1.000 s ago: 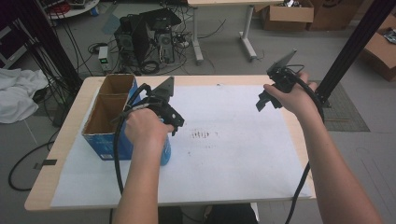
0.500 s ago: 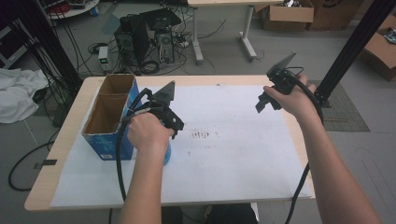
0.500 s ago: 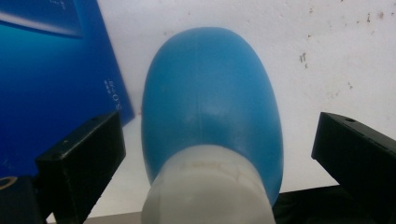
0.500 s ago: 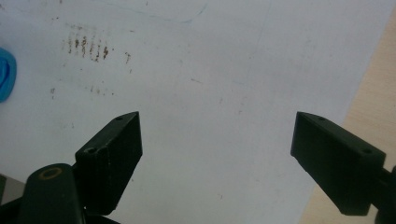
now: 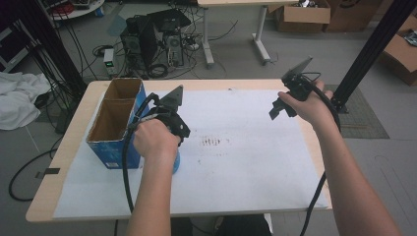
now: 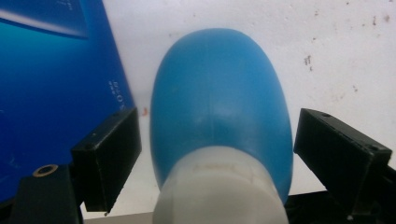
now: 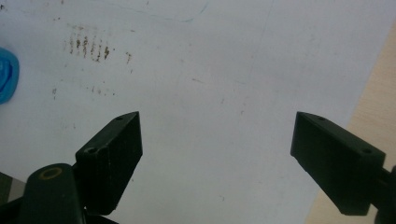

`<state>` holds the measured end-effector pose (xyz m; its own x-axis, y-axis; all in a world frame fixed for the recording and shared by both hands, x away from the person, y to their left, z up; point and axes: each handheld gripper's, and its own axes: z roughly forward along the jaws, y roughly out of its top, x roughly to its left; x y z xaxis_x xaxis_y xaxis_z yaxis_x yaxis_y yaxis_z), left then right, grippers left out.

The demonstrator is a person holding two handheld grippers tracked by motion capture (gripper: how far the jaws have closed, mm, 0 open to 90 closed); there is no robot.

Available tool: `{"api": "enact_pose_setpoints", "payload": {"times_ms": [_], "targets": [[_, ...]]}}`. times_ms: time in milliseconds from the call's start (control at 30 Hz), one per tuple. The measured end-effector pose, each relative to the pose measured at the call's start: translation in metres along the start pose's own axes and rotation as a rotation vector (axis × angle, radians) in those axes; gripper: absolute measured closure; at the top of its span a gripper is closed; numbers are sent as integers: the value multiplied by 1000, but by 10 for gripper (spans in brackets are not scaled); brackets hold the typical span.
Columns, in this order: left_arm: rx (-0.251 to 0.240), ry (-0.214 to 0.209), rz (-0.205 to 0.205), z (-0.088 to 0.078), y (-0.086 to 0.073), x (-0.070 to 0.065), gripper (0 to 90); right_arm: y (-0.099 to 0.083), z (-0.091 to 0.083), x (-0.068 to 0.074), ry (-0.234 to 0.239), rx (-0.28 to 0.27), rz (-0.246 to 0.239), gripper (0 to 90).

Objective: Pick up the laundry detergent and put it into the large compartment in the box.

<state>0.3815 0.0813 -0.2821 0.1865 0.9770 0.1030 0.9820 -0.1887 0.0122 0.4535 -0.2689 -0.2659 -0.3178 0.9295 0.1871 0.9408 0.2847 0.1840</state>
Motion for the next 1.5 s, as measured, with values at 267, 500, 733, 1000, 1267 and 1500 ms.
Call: {"api": "enact_pose_setpoints", "payload": {"times_ms": [267,500,733,1000,1267,1500], "targets": [[-3,7,-2,0,1,1,202,-1,2,-2,4,-2,2,171],[-1,9,-8,0,1,1,257,-1,3,-3,10,-2,7,172],[-4,5,-6,0,2,1,296,-1,4,-4,15,-3,4,172],[-5,6,-5,2,2,0,357,-1,4,-3,23,-7,6,172],[-4,7,-12,2,2,1,372,-1,6,-3,26,-4,3,172],[7,10,-5,1,4,2,377,-2,5,-5,26,-6,6,173]]}}
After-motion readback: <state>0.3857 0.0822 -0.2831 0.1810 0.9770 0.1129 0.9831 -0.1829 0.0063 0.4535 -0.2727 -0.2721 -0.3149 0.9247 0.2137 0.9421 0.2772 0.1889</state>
